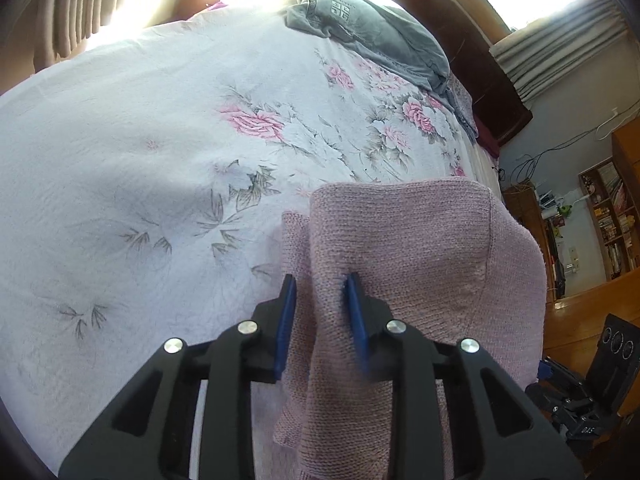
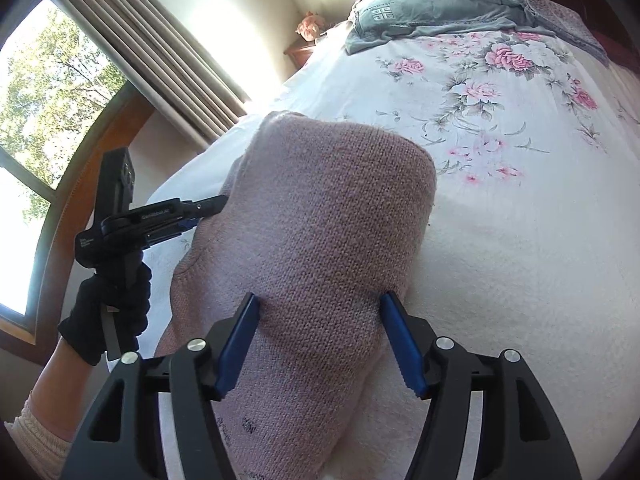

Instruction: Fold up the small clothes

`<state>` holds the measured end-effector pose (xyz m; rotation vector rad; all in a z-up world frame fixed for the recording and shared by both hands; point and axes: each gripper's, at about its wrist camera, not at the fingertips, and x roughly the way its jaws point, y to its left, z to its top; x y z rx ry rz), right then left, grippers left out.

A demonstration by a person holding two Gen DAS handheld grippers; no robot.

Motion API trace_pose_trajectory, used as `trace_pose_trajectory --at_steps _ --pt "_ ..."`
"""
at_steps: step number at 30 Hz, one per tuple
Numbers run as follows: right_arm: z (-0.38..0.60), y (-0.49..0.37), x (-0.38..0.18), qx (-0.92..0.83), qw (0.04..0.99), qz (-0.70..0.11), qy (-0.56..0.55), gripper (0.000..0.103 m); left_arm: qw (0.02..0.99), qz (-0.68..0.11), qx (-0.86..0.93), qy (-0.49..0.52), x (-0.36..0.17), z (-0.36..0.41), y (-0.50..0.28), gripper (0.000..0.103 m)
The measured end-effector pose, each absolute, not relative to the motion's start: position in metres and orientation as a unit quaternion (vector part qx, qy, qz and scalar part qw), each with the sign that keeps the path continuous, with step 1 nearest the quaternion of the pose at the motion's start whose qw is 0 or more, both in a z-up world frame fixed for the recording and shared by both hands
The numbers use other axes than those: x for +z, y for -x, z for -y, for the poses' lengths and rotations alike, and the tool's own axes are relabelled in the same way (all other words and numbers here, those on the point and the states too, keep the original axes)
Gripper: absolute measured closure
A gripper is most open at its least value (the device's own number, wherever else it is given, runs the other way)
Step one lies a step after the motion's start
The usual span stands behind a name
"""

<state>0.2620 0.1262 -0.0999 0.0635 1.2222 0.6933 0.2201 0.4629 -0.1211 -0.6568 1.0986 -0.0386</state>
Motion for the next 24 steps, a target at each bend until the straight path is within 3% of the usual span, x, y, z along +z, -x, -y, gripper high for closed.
trace_pose_trajectory --at_steps 8,15,24 --pt "-0.101 -0.25 -0.082 0.346 0.76 -0.545 -0.079 0.037 0.801 -0.499 -0.061 0.325 -0.086 -0.465 -0.173 0.025" --pt "-0.093 -0.25 -0.09 0.348 0.75 -0.554 -0.092 0.032 0.785 -0.527 -0.074 0.316 -0.113 -0.445 -0.161 0.024" --pt "-0.096 -0.261 -0.124 0.355 0.714 -0.587 -0.14 0.028 0.734 -0.522 -0.145 0.411 -0.161 -0.444 -0.179 0.014"
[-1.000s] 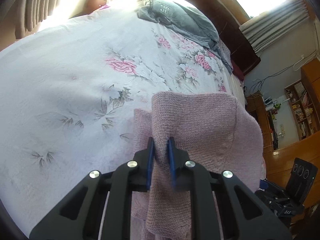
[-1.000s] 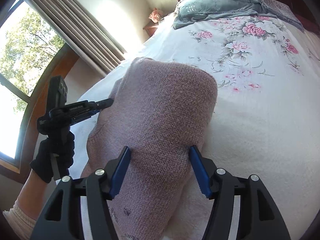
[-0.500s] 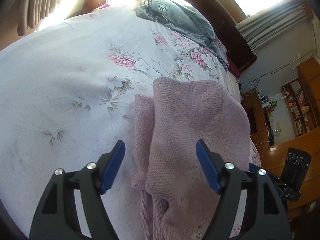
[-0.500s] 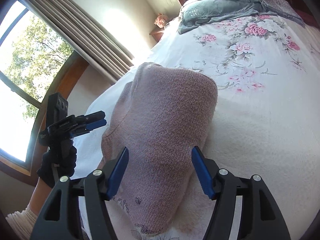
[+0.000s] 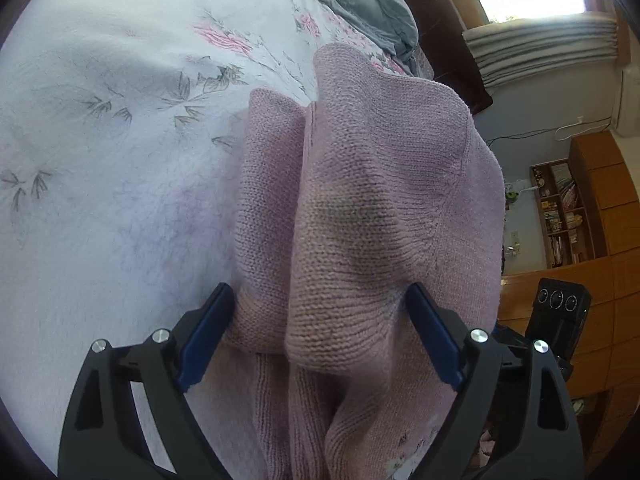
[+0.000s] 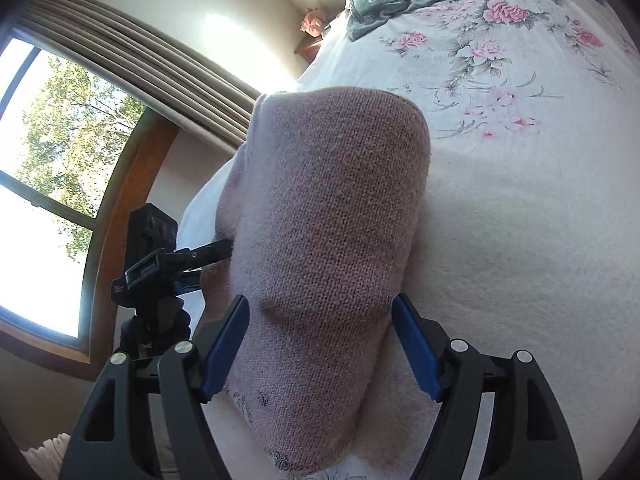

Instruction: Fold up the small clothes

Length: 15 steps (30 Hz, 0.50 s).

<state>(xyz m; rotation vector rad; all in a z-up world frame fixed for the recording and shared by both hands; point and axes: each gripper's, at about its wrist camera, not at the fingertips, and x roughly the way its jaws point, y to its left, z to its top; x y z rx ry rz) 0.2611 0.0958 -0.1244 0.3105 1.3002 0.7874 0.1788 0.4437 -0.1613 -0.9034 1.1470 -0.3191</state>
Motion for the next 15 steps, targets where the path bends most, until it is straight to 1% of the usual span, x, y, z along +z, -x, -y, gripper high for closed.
trace_pose_trajectory --at_steps 1,3,6,9,10,11,12,13,14,15 --pt "-0.097 -0.263 -0.129 0.355 0.711 -0.589 -0.145 0.026 0.73 -0.518 -0.151 0.42 -0.166 -0.444 -0.18 0.013" --pt "-0.1 -0.266 -0.138 0.358 0.705 -0.593 -0.155 0.019 0.724 -0.512 -0.156 0.435 -0.172 -0.445 -0.18 0.011" --pt "-0.106 -0.271 -0.151 0.36 0.696 -0.597 -0.171 0.012 0.731 -0.508 -0.167 0.425 -0.172 -0.438 -0.182 0.011" --pt "-0.112 -0.278 -0.162 0.365 0.686 -0.599 -0.194 0.008 0.739 -0.502 -0.175 0.414 -0.171 -0.43 -0.183 0.011" --pt "-0.113 -0.28 -0.165 0.365 0.684 -0.599 -0.202 0.008 0.742 -0.501 -0.176 0.408 -0.171 -0.427 -0.183 0.013" --pt "-0.114 -0.281 -0.166 0.365 0.683 -0.598 -0.205 0.008 0.746 -0.498 -0.176 0.406 -0.17 -0.425 -0.182 0.019" --pt "-0.115 -0.282 -0.166 0.367 0.684 -0.596 -0.206 0.009 0.746 -0.493 -0.179 0.411 -0.169 -0.424 -0.181 0.022" --pt "-0.115 -0.281 -0.165 0.369 0.685 -0.593 -0.208 0.012 0.744 -0.486 -0.185 0.42 -0.169 -0.424 -0.18 0.034" --pt "-0.114 -0.281 -0.164 0.372 0.685 -0.59 -0.212 0.019 0.735 -0.477 -0.2 0.438 -0.17 -0.424 -0.179 0.048" --pt "-0.111 -0.28 -0.161 0.377 0.682 -0.587 -0.219 0.025 0.728 -0.469 -0.209 0.453 -0.171 -0.424 -0.177 0.05"
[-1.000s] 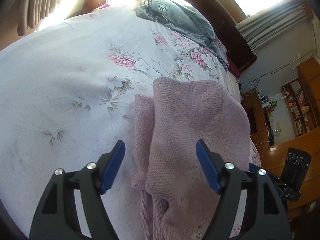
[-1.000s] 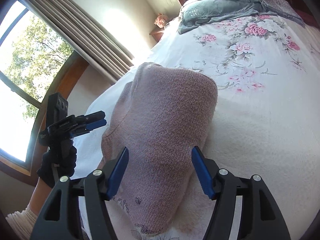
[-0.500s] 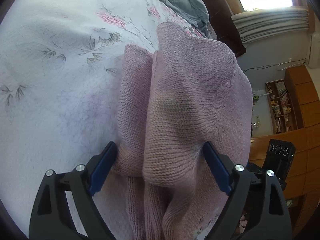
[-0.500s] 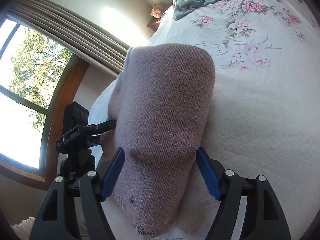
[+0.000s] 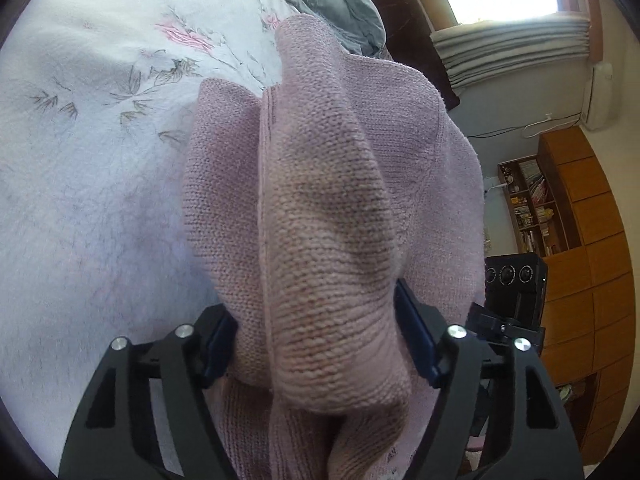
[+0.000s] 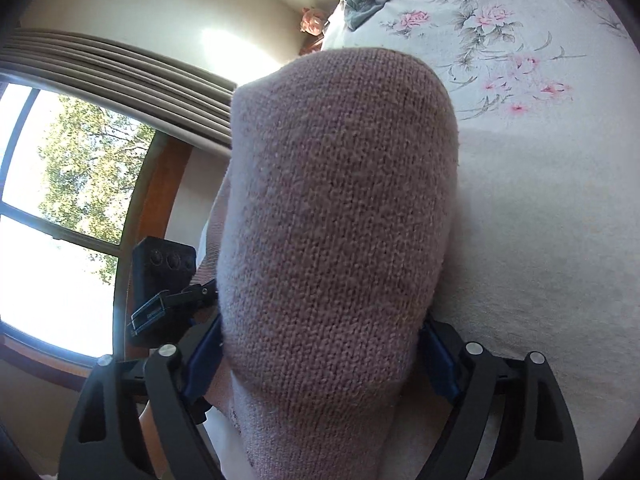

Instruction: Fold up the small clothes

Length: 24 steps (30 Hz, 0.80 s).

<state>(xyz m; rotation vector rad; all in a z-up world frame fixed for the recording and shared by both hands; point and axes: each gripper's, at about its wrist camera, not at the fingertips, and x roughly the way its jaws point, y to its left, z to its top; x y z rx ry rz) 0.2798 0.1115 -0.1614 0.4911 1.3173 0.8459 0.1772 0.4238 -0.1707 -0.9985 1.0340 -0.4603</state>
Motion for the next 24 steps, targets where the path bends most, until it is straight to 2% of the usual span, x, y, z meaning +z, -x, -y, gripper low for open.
trace_pose_trajectory --at_steps 3,5,10,16,20,24 --pt "-0.103 -0.274 -0.151 0.385 0.682 -0.581 -0.223 0.037 0.735 -0.46 -0.22 0.448 -0.162 -0.414 -0.172 0.054" --pt "-0.095 -0.269 -0.142 0.393 0.678 -0.575 -0.236 0.04 0.731 -0.446 -0.236 0.46 -0.152 -0.406 -0.168 0.055" --pt "-0.052 -0.252 -0.103 0.413 0.682 -0.547 -0.255 0.04 0.732 -0.426 -0.284 0.449 -0.111 -0.369 -0.155 0.056" --pt "0.028 -0.214 -0.056 0.413 0.703 -0.524 -0.247 0.04 0.732 -0.413 -0.338 0.424 -0.07 -0.284 -0.138 0.055" --pt "0.085 -0.187 -0.043 0.394 0.713 -0.524 -0.249 0.04 0.723 -0.425 -0.361 0.407 -0.064 -0.222 -0.13 0.055" --pt "0.126 -0.17 -0.055 0.371 0.719 -0.532 -0.251 0.04 0.724 -0.446 -0.357 0.386 -0.074 -0.179 -0.127 0.055"
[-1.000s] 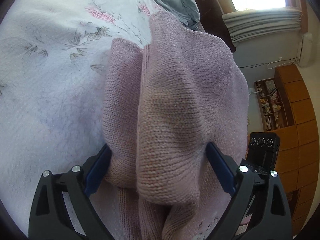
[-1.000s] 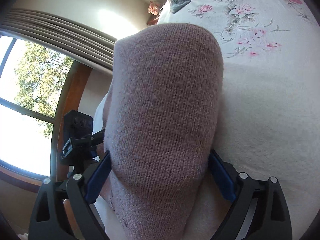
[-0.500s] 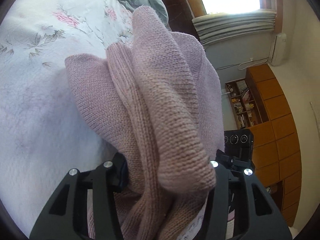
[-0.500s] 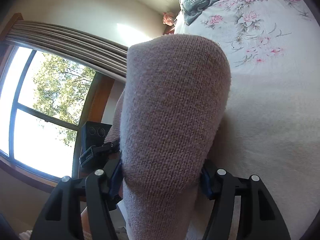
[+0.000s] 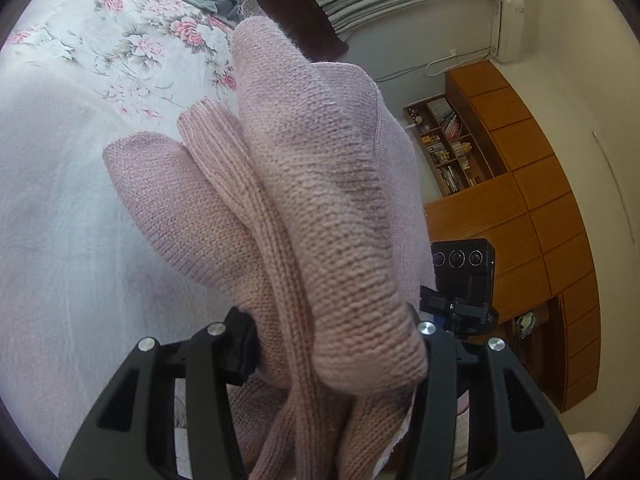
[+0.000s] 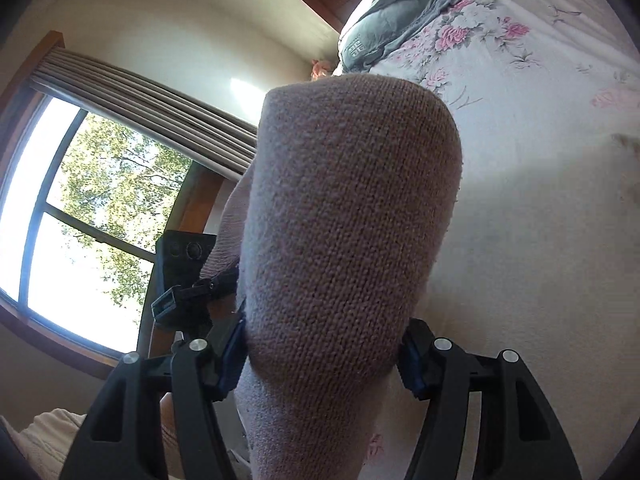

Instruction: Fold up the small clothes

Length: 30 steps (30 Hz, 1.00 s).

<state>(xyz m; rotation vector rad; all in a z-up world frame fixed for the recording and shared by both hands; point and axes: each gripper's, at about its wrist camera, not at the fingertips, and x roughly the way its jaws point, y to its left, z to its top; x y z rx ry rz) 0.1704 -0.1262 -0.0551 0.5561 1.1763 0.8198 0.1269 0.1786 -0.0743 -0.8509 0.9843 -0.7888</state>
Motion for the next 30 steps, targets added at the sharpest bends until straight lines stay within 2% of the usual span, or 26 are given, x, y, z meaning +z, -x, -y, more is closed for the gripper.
trace_pose_trajectory --at_steps 5,9,20,24,30 --pt "0.155 -0.168 -0.098 0.346 0.712 -0.553 -0.261 0.04 0.728 -0.484 -0.324 0.362 -0.11 -0.158 -0.128 0.055" --pt "0.164 -0.166 -0.118 0.357 0.706 -0.538 -0.292 0.039 0.729 -0.483 -0.314 0.37 -0.127 -0.16 -0.129 0.052" --pt "0.171 -0.146 -0.114 0.339 0.707 -0.547 -0.293 0.024 0.745 -0.514 -0.267 0.331 -0.119 -0.161 -0.112 0.035" --pt "0.178 -0.112 -0.11 0.346 0.703 -0.549 -0.292 0.023 0.754 -0.521 -0.263 0.303 -0.108 -0.165 -0.084 0.033" --pt "0.173 -0.071 -0.118 0.363 0.696 -0.545 -0.294 0.023 0.757 -0.519 -0.273 0.287 -0.1 -0.16 -0.05 0.023"
